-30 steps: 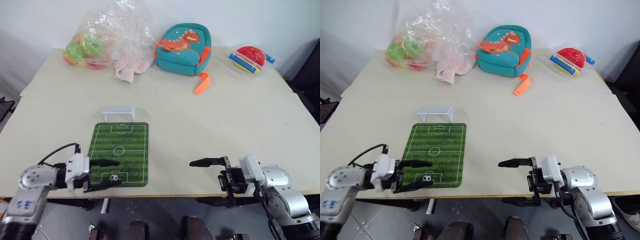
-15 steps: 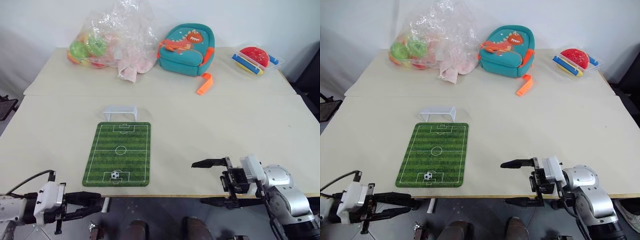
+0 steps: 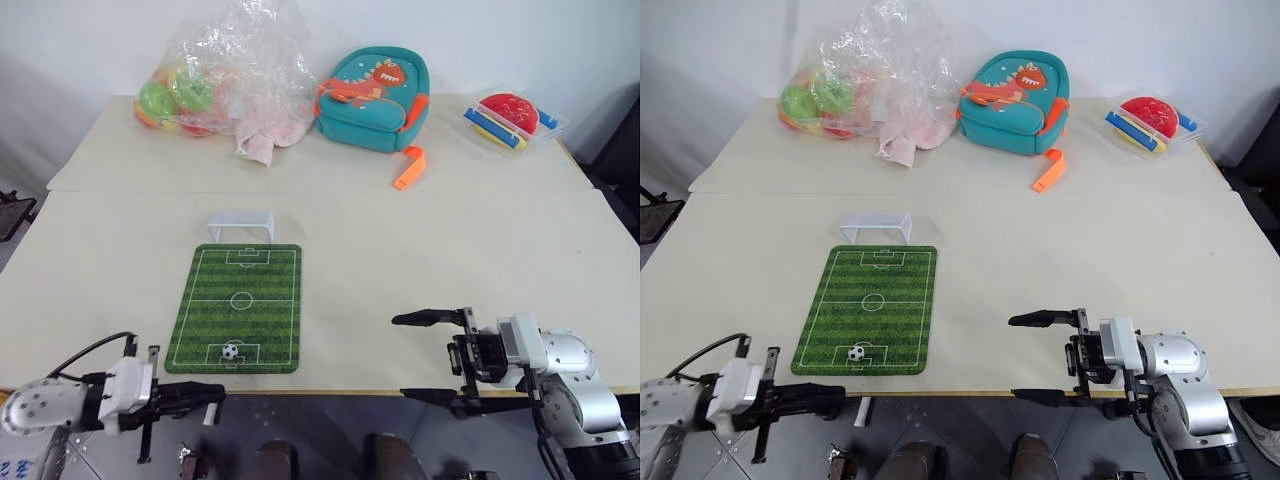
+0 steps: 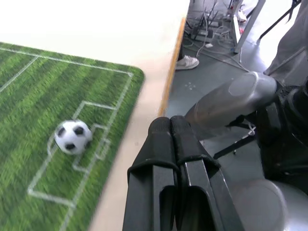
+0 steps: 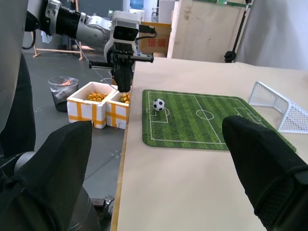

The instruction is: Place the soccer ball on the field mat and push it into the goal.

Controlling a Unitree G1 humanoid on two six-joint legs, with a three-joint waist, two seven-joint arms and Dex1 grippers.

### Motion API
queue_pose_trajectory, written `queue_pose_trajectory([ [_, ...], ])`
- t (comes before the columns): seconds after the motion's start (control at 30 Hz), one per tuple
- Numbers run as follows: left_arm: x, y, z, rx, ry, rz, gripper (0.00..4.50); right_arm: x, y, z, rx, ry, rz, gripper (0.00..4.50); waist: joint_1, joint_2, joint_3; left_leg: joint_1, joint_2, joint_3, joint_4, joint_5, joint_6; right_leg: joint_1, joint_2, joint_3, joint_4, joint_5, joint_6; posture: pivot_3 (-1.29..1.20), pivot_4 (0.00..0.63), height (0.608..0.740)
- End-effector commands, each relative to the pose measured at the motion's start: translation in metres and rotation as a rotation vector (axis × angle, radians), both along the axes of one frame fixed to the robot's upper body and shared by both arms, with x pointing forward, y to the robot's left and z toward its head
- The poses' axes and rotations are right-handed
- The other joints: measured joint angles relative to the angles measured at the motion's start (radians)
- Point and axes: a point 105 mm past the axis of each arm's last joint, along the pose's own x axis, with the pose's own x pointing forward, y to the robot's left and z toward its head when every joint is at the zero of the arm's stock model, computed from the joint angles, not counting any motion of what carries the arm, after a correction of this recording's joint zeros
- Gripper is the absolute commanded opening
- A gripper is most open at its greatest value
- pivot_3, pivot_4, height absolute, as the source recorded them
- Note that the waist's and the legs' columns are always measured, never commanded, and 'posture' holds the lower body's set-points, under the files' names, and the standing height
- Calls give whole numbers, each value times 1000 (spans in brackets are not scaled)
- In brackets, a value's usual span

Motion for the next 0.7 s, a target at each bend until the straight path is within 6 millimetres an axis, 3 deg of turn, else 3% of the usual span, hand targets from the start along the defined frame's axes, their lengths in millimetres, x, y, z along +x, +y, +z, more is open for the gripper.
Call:
queue_pose_trajectory([
  [0.03,7,-1,-10,11,23,-5,22,-2,3,4,11,-10,4,4500,-2,0,0,0,0,0,0,0,0,0,0,0,2,0,0,0,150,740],
  [0.27,30,-9,-13,-5,18,-14,22,0,5,2,31,-6,-33,4500,-3,0,0,0,0,1,0,0,0,0,0,0,4,0,0,0,150,740],
  [0.37,47,-16,-7,-40,-8,0,22,9,8,6,92,-9,-133,4500,0,0,0,0,0,1,1,0,0,0,1,-1,4,0,0,0,150,740],
  [0.57,108,-18,16,-116,-197,193,22,44,6,9,206,-84,-449,4500,1,-1,-1,0,-1,2,3,1,-1,-1,0,-1,8,0,0,0,150,740],
  [0.7,121,-24,37,-169,-254,175,22,51,15,8,212,-122,-498,4500,-5,-1,-1,0,-2,3,2,1,-1,-1,0,-1,8,0,0,0,150,740],
])
